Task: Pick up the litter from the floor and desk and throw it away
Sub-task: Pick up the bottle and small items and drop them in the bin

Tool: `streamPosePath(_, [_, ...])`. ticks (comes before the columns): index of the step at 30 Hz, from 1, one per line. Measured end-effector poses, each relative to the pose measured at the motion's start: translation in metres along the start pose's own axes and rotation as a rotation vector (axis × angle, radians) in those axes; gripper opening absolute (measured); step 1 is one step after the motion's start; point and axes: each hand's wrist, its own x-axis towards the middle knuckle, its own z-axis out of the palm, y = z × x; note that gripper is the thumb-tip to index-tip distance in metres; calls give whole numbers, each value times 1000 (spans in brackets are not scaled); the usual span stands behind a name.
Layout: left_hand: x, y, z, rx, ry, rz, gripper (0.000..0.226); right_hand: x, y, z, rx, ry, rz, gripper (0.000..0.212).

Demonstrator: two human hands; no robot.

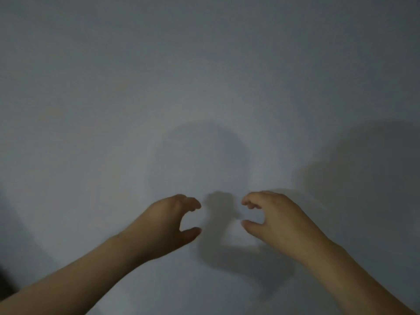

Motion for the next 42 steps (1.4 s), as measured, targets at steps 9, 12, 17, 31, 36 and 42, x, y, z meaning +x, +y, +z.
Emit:
streamPosePath(9, [-140, -67, -103, 119, 194, -441, 46, 56, -166, 16, 96, -17, -457, 36])
streamPosePath(12, [-207, -79, -131, 181, 237, -551, 48, 53, -231, 22, 111, -26, -599, 37])
streamPosePath(17, [-332, -77, -176, 263, 298, -737, 48, 21, -352, 31, 152, -64, -823, 42])
streamPosePath(31, [-675, -23, -243, 415, 368, -1218, 46, -167, -638, 84, 295, -216, -1239, 40])
streamPosePath(36, [-736, -23, -255, 428, 409, -1293, 48, -200, -701, 98, 271, -251, -1324, 40])
streamPosePath(42, [-789, -55, -261, 428, 444, -1388, 49, -203, -773, 127, 258, -290, -1422, 36])
